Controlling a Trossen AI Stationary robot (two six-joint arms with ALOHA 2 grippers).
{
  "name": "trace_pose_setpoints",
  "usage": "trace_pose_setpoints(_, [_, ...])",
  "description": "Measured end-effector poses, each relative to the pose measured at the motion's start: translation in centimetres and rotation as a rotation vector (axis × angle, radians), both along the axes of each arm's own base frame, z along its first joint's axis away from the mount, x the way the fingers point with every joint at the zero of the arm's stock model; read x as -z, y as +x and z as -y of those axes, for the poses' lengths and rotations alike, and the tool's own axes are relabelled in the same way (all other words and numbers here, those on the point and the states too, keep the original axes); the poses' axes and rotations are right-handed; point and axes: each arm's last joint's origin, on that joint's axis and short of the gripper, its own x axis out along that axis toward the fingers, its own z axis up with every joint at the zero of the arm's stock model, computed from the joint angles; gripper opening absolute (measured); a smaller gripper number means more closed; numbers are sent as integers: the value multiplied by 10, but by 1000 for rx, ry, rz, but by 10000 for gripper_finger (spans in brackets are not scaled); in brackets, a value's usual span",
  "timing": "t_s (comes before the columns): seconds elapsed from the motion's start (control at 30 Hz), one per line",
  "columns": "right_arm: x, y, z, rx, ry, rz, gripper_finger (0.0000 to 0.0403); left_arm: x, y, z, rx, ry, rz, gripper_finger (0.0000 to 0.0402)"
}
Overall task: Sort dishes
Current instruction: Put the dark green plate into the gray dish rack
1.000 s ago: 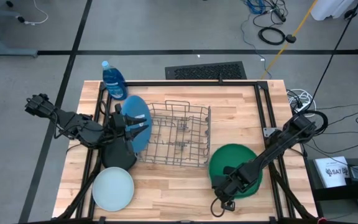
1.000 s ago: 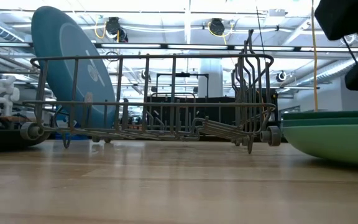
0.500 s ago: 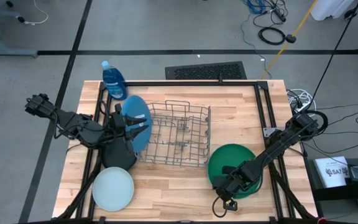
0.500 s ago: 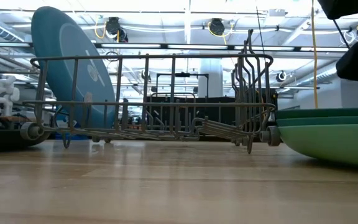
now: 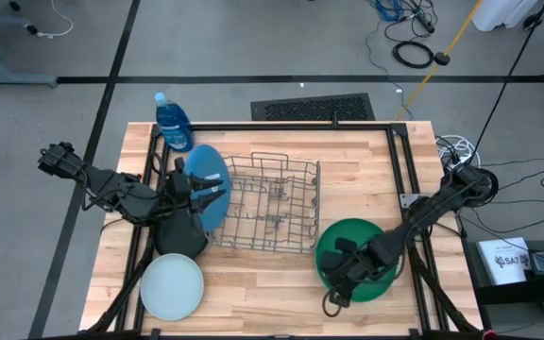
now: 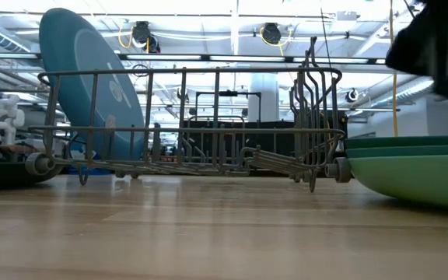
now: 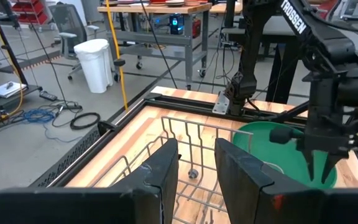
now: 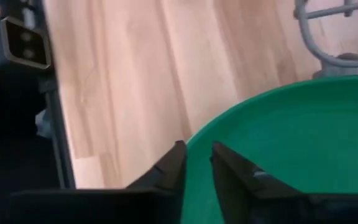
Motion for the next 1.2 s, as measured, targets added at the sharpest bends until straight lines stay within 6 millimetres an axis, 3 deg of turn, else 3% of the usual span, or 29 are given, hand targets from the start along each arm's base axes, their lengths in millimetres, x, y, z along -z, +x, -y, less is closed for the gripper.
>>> trace_pose_setpoints(0.2, [18,8,-1,10,2,-65,161,0,0,0,0,0,0,107])
trace_pose_setpoints(0.33, [25,10,-1,25,2,-87,174,0,0,0,0,0,-1,107])
trace_pose_setpoints(0.7, [36,13,-2,16,-2,-133,113,0,0,0,0,2,-1,107])
trace_pose_setpoints(1.03, [35,12,-2,-31,-14,-128,9,0,0,0,0,2,-2,107])
trace_pose_setpoints(1.2, [30,11,0,-41,-22,-112,1,0,0,0,0,4,-2,107])
